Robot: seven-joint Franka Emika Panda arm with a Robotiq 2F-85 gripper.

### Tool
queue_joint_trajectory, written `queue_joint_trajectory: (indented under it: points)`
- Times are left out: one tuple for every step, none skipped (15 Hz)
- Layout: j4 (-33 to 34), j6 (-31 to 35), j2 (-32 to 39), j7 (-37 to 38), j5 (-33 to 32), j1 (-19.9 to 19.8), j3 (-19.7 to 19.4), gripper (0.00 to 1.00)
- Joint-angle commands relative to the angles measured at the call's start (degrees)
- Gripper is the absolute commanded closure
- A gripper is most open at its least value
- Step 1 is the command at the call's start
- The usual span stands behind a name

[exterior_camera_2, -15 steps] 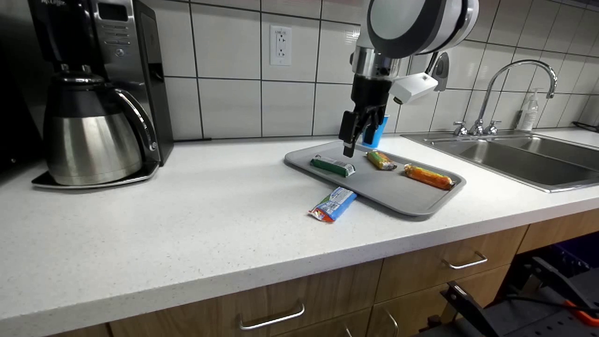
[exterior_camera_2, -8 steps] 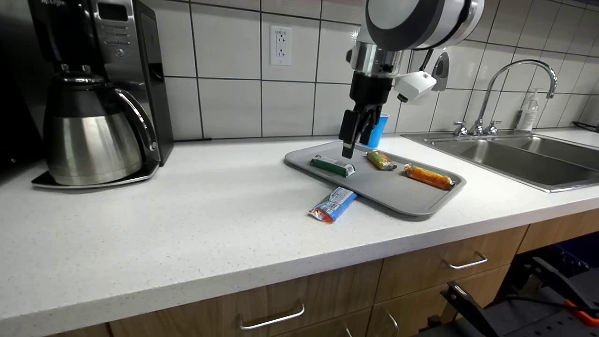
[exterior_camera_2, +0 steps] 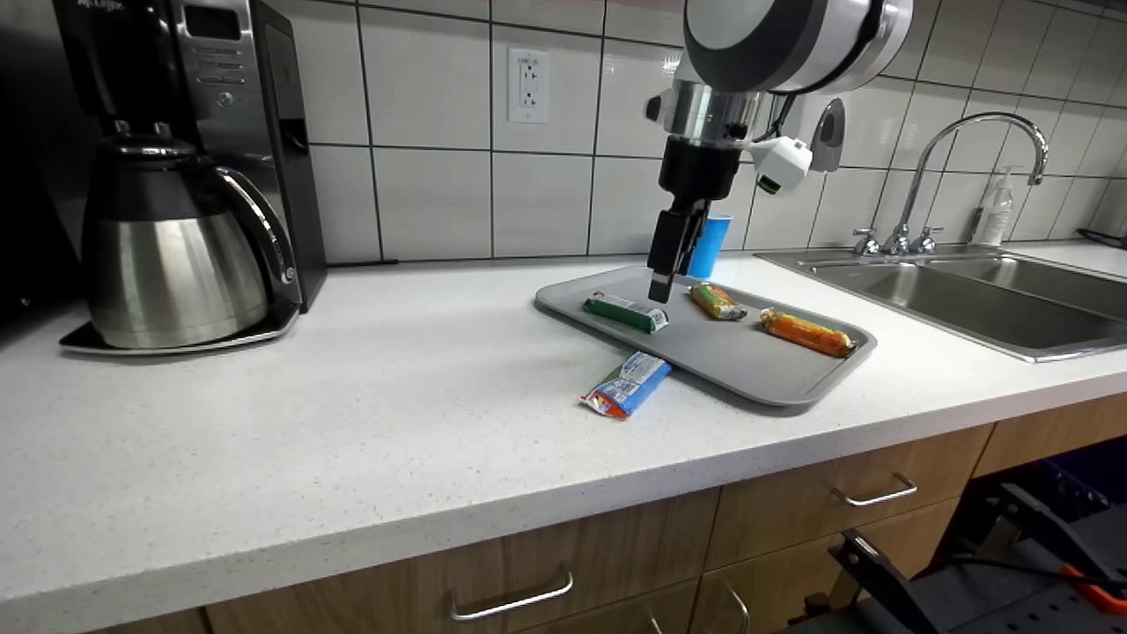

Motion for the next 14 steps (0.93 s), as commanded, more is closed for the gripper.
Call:
queue_joint_trajectory:
  points:
    - [-1.0, -0.6, -1.7, 4.9, -2.8, -0.6, -0.2, 0.00]
    - [-0.9, -1.2, -1.7, 7.3, -3.9, -0.7, -0.4, 0.00]
    - [-0.8, -2.2, -1.8, 10.5, -5.2, -0.7, -0.5, 0.00]
    - [-0.8, -2.7, -1.9, 13.7, -6.3, -0.6, -0.6, 0.00]
    - [-0.8, -3.7, -2.1, 17.1, -7.2, -0.5, -0.6, 0.00]
    - [-0.9, -4.6, -2.2, 19.8, -7.7, -0.4, -0.5, 0.00]
    - [-1.1, -5.7, -2.5, 22.3, -7.8, -0.1, -0.2, 0.00]
    - [-1.3, -6.6, -2.7, 24.0, -7.4, 0.0, 0.0, 0.00]
    - [-1.6, -7.6, -3.0, 25.9, -6.9, 0.3, 0.3, 0.00]
    - [-1.9, -8.5, -3.3, 27.7, -6.1, 0.6, 0.7, 0.00]
    - [-2.1, -9.0, -3.5, 30.1, -5.3, 1.0, 1.1, 0.00]
    - [-2.2, -9.4, -3.5, 32.5, -4.8, 1.3, 1.5, 0.00]
    - [-2.2, -9.8, -3.5, 35.9, -4.5, 1.8, 2.0, 0.00]
    - [-2.2, -10.0, -3.5, 38.7, -3.9, 2.2, 2.5, 0.00]
